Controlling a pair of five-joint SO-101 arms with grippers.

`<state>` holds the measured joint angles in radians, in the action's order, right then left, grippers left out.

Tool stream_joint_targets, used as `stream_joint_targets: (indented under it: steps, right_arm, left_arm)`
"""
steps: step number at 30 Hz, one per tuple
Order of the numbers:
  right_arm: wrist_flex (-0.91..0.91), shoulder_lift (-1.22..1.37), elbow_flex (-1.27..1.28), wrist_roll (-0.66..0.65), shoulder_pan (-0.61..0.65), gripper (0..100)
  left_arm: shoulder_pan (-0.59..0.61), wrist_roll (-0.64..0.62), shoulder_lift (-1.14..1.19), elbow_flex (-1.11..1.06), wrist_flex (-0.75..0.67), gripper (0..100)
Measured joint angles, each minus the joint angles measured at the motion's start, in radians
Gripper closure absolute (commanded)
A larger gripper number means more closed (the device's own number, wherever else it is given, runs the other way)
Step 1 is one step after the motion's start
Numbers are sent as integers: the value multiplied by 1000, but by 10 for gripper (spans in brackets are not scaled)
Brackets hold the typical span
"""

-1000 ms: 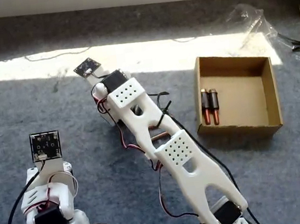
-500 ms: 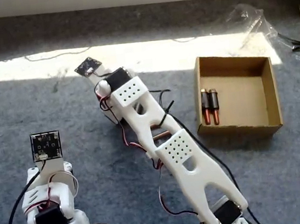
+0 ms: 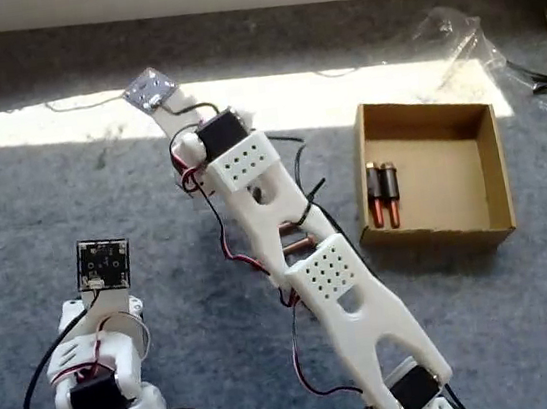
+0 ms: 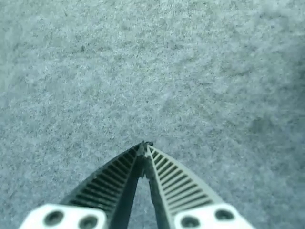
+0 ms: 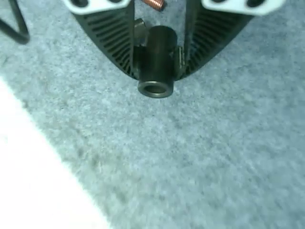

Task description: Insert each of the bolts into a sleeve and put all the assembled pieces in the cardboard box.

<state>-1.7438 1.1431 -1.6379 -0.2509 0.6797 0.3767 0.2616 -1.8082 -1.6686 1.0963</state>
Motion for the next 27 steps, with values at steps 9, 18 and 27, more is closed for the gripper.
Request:
stream_joint_targets:
  steps: [9,18,27]
  right_arm:
    - [-3,-391,166,0,0,995]
    - [-3,-899,643,0,0,995]
    - [-3,-1333,962,0,-104,995]
  left_arm:
    - [-28,6,0,-2,0,986]
    - [-28,6,0,-2,0,986]
    - [-118,9,0,-3,0,986]
